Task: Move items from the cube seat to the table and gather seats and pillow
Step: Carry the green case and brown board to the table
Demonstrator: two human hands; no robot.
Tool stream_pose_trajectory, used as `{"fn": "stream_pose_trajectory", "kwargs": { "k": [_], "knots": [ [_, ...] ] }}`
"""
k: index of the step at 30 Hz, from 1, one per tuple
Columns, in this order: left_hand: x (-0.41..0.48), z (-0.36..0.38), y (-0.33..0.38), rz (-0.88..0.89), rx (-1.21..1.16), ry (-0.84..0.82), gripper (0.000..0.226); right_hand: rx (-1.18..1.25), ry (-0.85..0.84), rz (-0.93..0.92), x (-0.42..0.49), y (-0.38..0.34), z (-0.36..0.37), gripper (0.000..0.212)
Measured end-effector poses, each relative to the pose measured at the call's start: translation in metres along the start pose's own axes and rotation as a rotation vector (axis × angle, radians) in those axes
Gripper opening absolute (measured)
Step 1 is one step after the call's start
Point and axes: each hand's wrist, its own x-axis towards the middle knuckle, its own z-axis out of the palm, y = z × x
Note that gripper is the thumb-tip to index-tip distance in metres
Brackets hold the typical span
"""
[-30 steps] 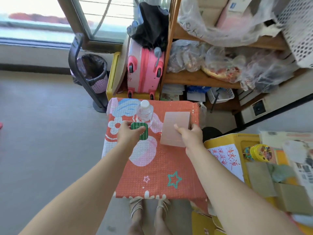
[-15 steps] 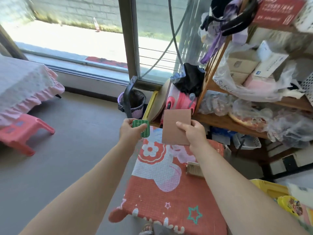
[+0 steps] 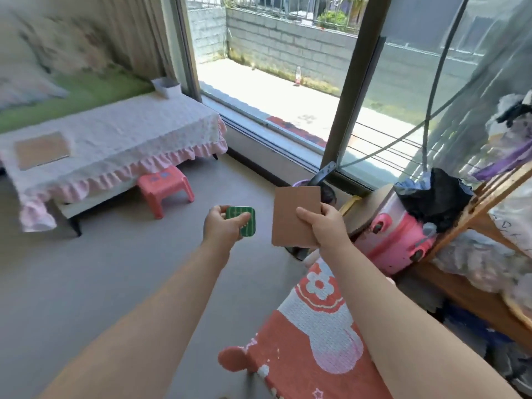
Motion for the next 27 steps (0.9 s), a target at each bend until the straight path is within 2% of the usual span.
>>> {"fn": "stream_pose_trajectory", "kwargs": {
  "k": [3,9,13,18,22,27],
  "knots": [
    [0.001,-0.029,-0.004,0.01,-0.04,0.082,0.035,-0.047,-0.071,-0.017,0.006,-0.002,0.03,0.018],
    [0.031,-0.125,0.002,0.049,-0.108,0.31,0.023,-0.098,-0.291,-0.001,0.009,-0.006,0.14,0.024],
    [0.039,-0.144,0.005,0.07,-0.113,0.317,0.024,-0.081,-0.301,0.007,0.02,-0.004,0.166,0.018],
    [0.09,-0.224,0.023,0.079,-0.143,0.401,0.024,-0.127,-0.371,-0.012,0.037,-0.019,0.264,0.017],
    [0.128,-0.274,0.029,0.078,-0.172,0.446,0.022,-0.144,-0.41,-0.012,0.053,-0.024,0.331,0.024],
    [0.17,-0.32,0.044,0.083,-0.188,0.48,0.028,-0.15,-0.448,-0.008,0.072,-0.029,0.396,0.023]
  ]
}}
